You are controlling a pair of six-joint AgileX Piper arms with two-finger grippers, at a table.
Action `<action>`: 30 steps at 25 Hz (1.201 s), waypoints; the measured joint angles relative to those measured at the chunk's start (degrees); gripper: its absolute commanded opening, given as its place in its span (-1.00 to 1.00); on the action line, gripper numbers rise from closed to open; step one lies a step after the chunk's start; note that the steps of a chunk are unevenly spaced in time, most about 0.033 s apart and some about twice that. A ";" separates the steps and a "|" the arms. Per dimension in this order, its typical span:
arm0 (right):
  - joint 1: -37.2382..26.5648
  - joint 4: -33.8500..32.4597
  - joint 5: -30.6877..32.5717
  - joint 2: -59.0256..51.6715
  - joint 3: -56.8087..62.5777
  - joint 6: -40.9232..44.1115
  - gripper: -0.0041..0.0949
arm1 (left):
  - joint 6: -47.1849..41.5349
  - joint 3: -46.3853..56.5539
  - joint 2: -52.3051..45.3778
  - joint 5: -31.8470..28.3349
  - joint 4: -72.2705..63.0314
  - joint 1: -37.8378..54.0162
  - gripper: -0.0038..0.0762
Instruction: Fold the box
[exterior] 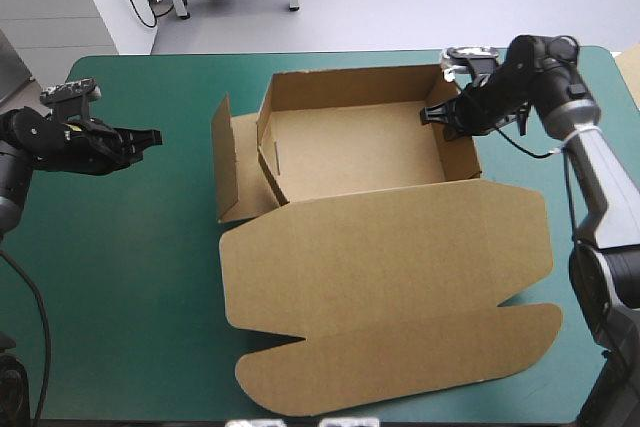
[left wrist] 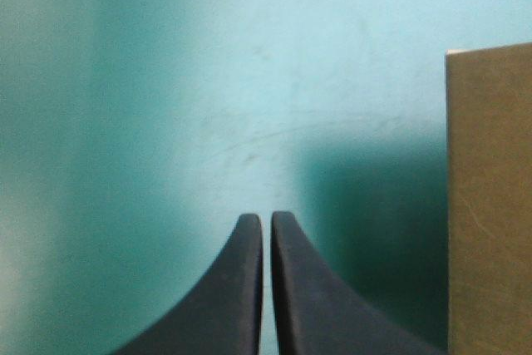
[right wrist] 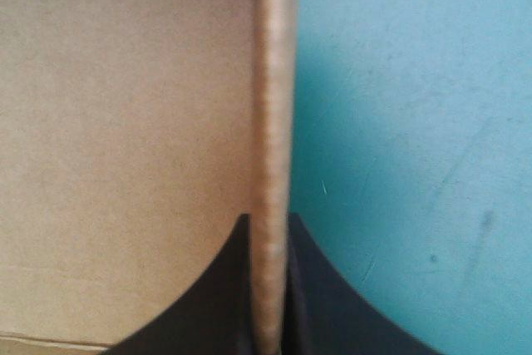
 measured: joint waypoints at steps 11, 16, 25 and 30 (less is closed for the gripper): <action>-5.96 10.72 -0.01 -8.82 0.00 -3.87 -0.96 | 26.32 0.00 4.83 3.24 -48.21 -0.84 -0.92; -5.96 12.32 -2.46 -8.82 0.00 -3.46 -0.96 | 31.16 0.00 3.89 7.68 -52.40 -2.63 -0.92; 0.99 8.16 -7.96 -8.82 0.00 -2.45 -0.96 | 33.80 0.00 -3.00 10.44 -52.06 -4.83 -0.92; 3.21 7.14 -9.69 -8.82 0.00 -2.45 -0.96 | 34.05 0.00 -3.21 12.64 -50.15 -4.90 -0.92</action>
